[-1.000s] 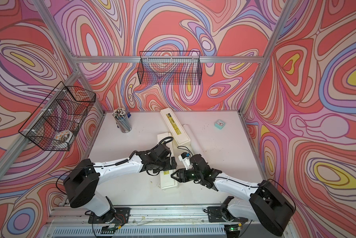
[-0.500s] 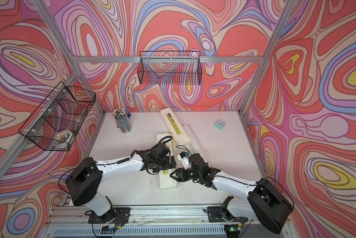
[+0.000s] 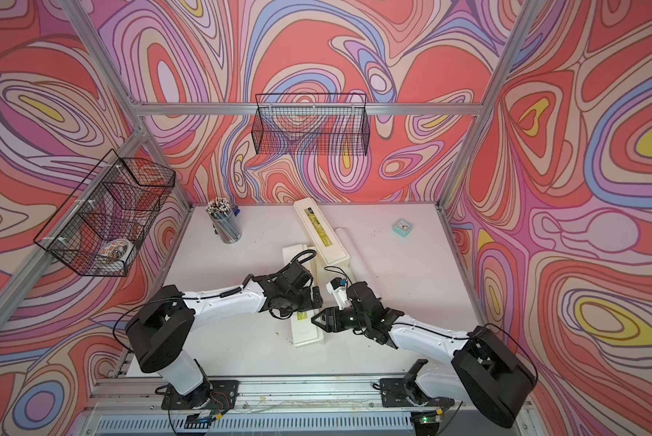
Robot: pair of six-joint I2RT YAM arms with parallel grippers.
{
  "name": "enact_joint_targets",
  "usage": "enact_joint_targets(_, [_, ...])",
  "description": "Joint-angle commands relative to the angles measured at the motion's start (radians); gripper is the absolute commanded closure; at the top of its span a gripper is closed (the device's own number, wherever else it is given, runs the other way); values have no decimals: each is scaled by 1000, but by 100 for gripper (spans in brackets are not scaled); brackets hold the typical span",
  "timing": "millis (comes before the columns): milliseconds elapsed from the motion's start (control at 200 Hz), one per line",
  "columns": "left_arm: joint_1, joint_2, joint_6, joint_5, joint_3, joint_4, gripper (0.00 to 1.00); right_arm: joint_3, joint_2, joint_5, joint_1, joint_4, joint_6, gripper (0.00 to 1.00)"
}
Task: Put plastic wrap rolls into dispensers
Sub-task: Close the lid on the plastic wrap cutting box.
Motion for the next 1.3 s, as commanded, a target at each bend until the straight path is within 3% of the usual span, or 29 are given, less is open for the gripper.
enact_joint_targets(0, [-10, 30, -6, 96, 11, 167, 0, -12, -32, 86, 12, -231, -70, 30])
enact_joint_targets(170, [-10, 26, 44, 98, 45, 144, 0, 12, -97, 131, 10, -295, -95, 19])
enact_joint_targets(381, [-15, 31, 108, 77, 113, 44, 0, -33, -53, 55, 11, -192, -69, 19])
enact_joint_targets(526, [-15, 26, 117, 62, 123, 43, 0, -62, -6, -1, 11, -46, -14, 24])
enact_joint_targets(746, [-11, 41, 219, 13, 202, -109, 0, 8, 120, -34, 11, 66, -21, 27])
enact_joint_targets(1011, [4, 12, 299, -58, 209, -207, 0, 62, 85, 60, 11, -51, -89, 17])
enact_joint_targets(1297, [5, 14, 347, -21, 240, -242, 0, 53, -5, 122, 10, -107, -109, 14])
